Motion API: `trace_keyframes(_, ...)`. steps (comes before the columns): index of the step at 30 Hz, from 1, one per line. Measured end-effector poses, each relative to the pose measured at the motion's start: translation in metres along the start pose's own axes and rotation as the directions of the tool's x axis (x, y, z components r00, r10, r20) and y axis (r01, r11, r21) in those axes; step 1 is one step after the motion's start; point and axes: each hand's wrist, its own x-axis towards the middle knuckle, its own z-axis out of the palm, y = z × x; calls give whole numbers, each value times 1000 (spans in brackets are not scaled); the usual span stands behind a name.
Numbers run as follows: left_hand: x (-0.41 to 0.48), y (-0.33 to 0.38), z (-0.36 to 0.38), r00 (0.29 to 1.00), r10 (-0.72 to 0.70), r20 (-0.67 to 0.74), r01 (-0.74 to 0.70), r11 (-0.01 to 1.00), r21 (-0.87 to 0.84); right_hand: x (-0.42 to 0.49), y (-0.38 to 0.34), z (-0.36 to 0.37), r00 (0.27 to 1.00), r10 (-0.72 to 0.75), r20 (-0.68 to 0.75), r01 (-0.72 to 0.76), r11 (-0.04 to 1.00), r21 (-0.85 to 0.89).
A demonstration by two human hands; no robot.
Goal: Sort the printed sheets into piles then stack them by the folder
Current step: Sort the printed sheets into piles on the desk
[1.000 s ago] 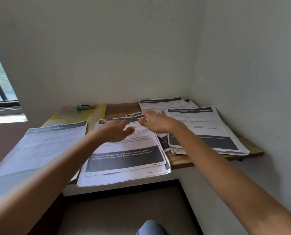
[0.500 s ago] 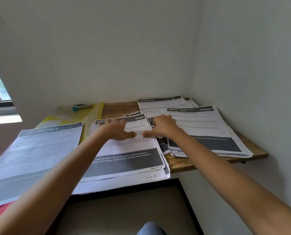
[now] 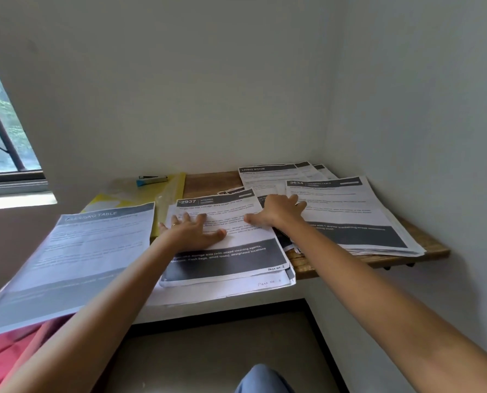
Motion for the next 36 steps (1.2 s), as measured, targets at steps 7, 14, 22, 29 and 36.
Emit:
trace_keyframes(7,-6,1,2,999,9,-31,-10,999,-43,0,-7,0,995,77,-68,-62,977,203)
trace_keyframes(14,-6,0,-5,998,13,-54,-17,997,-70,6,3,7,982,42,-187,24,942,335)
trace_keyframes(22,-7,26,-27,959,172,-225,-208,966,-151,10,65,-56,882,-49,-468,265,874,408)
trace_keyframes(29,-7,94,-39,884,364,-293,-407,908,-102,25,164,-86,822,67,-565,58,978,201)
trace_keyframes(36,-12,154,-20,786,601,-145,-603,797,34,26,206,-52,905,72,-420,-74,997,12)
